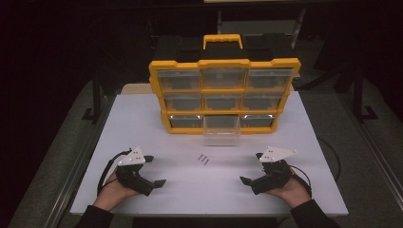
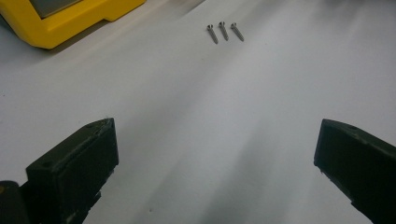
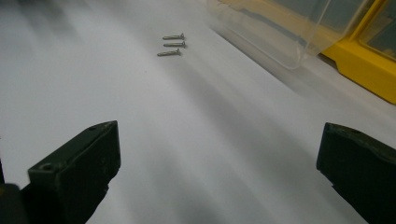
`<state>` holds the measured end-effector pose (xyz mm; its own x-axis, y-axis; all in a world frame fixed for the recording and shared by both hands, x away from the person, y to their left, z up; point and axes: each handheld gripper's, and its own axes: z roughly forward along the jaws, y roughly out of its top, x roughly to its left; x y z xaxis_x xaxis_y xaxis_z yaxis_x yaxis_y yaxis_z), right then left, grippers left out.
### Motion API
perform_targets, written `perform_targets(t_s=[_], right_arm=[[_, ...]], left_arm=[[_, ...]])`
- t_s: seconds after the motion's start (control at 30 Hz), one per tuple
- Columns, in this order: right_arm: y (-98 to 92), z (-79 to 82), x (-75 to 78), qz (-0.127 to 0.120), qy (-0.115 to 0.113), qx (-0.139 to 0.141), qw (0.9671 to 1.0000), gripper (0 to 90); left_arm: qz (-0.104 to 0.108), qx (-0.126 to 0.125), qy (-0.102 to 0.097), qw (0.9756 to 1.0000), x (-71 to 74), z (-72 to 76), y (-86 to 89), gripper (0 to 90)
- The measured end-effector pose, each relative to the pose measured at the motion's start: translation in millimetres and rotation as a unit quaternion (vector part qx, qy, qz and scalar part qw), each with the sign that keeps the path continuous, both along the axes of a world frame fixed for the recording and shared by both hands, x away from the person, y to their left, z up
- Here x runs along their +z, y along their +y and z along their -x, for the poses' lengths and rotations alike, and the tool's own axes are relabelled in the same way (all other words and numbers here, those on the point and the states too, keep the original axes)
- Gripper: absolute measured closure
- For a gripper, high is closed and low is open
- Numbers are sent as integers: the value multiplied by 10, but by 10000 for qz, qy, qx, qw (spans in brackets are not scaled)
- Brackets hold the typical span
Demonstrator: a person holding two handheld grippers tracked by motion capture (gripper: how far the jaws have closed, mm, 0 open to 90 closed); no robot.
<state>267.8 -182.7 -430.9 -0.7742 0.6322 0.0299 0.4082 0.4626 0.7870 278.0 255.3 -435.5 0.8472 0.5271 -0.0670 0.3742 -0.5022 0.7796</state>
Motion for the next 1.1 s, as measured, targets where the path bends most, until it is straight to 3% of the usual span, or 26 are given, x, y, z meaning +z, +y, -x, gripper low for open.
perform_targets(t_s=[0.27, 1.1], right_arm=[[24, -18, 15, -65, -47, 43, 10000, 0], [11, -28, 30, -196, -68, 41, 9998, 0]], left_arm=[[-43, -63, 56, 10000, -17, -21, -40, 0], [85, -104, 57, 9999, 34, -130, -163, 0]])
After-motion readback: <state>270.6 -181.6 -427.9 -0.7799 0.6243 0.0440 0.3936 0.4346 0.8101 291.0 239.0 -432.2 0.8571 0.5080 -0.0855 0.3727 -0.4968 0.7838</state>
